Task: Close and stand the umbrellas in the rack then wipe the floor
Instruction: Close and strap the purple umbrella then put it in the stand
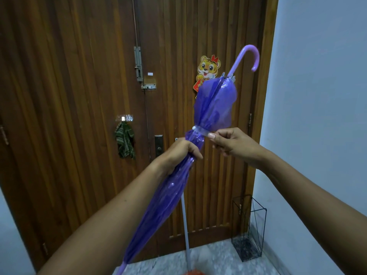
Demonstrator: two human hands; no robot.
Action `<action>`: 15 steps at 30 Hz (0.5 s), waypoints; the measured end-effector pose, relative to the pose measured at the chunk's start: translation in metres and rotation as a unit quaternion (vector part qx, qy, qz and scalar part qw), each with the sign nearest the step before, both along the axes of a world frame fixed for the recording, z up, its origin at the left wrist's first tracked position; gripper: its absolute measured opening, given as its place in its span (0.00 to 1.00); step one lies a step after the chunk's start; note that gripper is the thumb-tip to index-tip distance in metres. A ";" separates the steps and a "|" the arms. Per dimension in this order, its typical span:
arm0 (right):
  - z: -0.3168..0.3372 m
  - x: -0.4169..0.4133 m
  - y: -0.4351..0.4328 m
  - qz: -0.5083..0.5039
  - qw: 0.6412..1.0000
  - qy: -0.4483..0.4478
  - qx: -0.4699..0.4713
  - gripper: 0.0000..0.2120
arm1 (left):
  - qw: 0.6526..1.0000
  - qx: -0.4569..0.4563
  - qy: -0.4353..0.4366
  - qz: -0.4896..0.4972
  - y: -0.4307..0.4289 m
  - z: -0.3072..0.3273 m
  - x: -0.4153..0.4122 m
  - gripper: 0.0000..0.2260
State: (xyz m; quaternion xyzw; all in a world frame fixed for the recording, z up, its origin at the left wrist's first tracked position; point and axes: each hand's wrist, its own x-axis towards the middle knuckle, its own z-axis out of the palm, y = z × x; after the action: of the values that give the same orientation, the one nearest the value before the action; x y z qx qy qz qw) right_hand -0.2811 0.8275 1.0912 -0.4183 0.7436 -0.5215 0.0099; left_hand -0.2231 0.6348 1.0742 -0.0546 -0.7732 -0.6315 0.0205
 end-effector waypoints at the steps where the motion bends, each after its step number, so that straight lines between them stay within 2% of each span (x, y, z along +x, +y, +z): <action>1: -0.001 0.000 0.000 0.005 1.000 -0.020 -0.004 0.26 | 0.999 0.020 -0.020 -0.041 -0.001 0.000 0.000 0.07; 4: -0.005 -0.002 0.000 0.047 0.995 -0.084 -0.014 0.24 | 0.976 0.098 -0.101 -0.166 -0.005 -0.002 -0.001 0.11; 7: -0.007 0.004 -0.004 0.141 0.970 -0.168 -0.102 0.14 | 0.930 0.157 -0.151 -0.295 -0.005 -0.002 0.002 0.12; 9: -0.008 0.009 -0.009 0.190 0.952 -0.193 -0.141 0.18 | 0.915 0.155 -0.147 -0.341 -0.006 -0.004 0.002 0.19; 11: -0.008 0.011 -0.014 0.155 0.959 -0.182 -0.152 0.17 | 0.932 0.131 -0.124 -0.314 -0.010 -0.009 0.001 0.23; 13: -0.008 0.010 -0.019 0.058 0.982 -0.113 -0.139 0.13 | 0.968 0.094 -0.079 -0.218 -0.015 -0.014 0.001 0.22; 15: -0.009 0.010 -0.024 -0.033 0.990 -0.052 -0.125 0.12 | 0.990 0.035 -0.010 -0.139 -0.015 -0.020 0.002 0.20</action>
State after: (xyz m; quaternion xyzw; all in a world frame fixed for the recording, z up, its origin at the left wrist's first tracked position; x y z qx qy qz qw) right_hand -0.2712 0.8038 1.0825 -0.3643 0.6844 -0.6312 -0.0209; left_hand -0.2211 0.6200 1.0546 -0.1546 -0.7357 -0.6553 -0.0737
